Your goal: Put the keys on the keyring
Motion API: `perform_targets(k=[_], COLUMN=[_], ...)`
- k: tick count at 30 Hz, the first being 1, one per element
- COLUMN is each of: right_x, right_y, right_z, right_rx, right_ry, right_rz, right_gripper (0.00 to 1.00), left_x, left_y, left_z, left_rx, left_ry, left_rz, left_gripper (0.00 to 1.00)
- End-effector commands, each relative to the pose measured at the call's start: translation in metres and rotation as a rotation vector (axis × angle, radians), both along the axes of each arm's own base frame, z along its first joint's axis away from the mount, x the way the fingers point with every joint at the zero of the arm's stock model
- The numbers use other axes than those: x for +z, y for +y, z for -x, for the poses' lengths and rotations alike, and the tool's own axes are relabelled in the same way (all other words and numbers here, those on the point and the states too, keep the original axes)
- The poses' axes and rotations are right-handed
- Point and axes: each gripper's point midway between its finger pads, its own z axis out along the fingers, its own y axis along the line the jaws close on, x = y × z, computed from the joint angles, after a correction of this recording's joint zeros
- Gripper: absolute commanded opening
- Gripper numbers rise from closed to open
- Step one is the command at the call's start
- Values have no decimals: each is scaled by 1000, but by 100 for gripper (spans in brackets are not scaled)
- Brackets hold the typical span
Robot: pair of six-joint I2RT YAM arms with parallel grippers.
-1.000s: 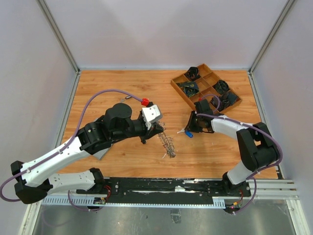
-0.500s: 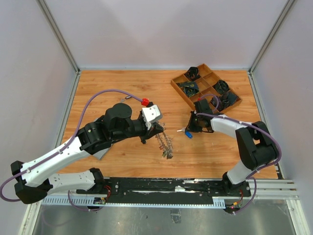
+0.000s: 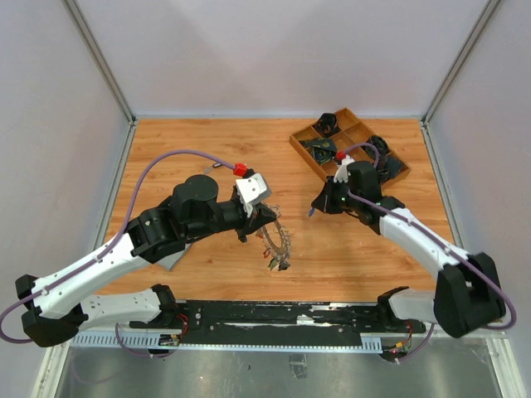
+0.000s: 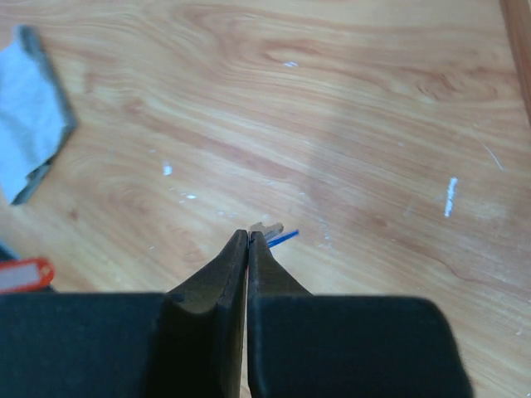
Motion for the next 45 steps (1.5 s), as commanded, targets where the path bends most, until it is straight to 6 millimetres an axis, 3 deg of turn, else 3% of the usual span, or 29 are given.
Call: perform_targets(k=[1,5,11,20,24,30,45], right_x=[55,111,178,263,285,307,318], right_y=[9,3,1,16,20,24,46], right_z=[19,46,88,153,166,169,162], right_rx=[200,315,451,706,782,785,764], right_ry=[-240,-426,-676,-895,-907,-937,-915], right_rz=[-65,-50,-89,-259,-305,-362,-419], right_gripper=[1,1,1,1,1,1,1], left_x=[46,55,82,119,125,124,123], left_y=[-2,-6,-7,-6,-13,-21,-26], left_z=[-2,-2,-1,1,6,5,6], left_rx=[5,-17,-29,-60,-114,-135,-131], left_ry=[-91,-117,-194,-312,-336,-346,-347], left_rz=[139,161,234,306,300,276,268], left_gripper=[1,0,1,1,1,1,0])
